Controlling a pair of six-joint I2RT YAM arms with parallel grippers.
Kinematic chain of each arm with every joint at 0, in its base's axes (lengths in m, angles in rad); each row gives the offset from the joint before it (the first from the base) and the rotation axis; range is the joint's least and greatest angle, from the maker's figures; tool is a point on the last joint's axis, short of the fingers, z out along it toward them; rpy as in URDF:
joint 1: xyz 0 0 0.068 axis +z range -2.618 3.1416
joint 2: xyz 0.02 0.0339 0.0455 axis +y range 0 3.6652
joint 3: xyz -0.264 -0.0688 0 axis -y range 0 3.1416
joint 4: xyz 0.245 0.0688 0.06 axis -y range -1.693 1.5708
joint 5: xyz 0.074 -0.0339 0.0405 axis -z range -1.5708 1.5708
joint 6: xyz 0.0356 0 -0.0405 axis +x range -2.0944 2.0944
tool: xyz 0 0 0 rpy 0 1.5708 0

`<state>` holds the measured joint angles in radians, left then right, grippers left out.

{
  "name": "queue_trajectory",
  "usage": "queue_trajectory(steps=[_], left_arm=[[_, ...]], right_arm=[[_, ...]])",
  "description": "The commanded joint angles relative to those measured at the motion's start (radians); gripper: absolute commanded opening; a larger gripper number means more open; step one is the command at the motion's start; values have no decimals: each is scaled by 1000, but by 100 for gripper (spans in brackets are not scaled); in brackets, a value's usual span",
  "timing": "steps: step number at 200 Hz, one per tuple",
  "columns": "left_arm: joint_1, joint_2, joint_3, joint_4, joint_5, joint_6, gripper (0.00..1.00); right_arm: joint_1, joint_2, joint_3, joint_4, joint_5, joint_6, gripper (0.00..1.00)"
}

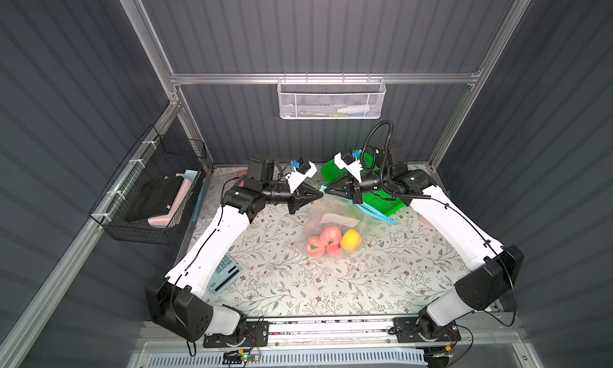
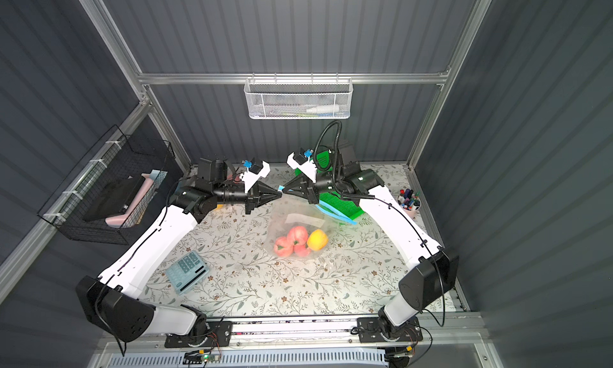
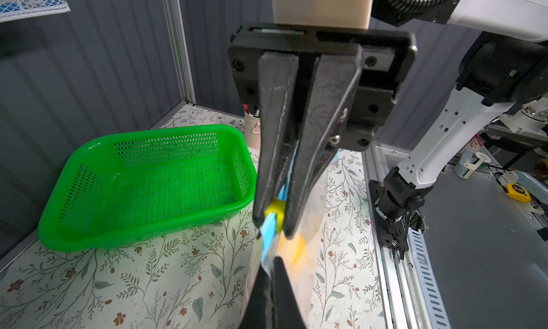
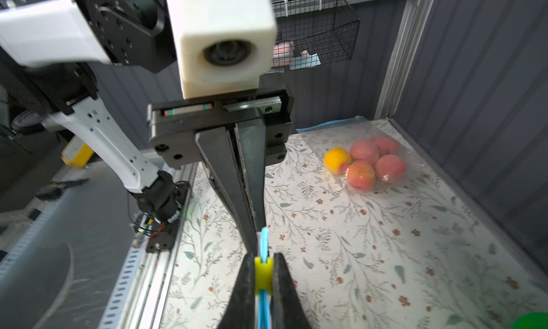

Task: Place the peach in a zip-top bag and seal the zipper
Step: Zip the zipper on the zipper food storage bag.

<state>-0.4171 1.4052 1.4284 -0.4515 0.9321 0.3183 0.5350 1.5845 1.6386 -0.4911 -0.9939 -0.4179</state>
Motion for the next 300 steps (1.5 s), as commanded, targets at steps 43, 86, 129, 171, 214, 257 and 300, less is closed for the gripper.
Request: queue_trajectory(steps=[43,86,129,171,214,257,300], left_arm=[[3,-36,15,25,57,-36,24],[3,-25,21,45,91,-53,16],[4,-29,19,67,121,-63,13],[3,-49,-3,66,143,-39,0],[3,-79,-53,76,77,-59,0],[5,-145,-114,121,-5,-86,0],[5,-167,-130,127,-88,-115,0]], right_arm=[[4,-50,-18,9,-65,-57,3],[5,-42,-15,3,-71,-61,3],[5,-35,-13,-5,-61,-64,4],[5,-27,-7,-20,-27,-65,4],[3,-41,-12,-61,60,-99,7],[-5,-63,-23,-86,95,-124,9],[-6,-83,-28,-75,88,-121,10]])
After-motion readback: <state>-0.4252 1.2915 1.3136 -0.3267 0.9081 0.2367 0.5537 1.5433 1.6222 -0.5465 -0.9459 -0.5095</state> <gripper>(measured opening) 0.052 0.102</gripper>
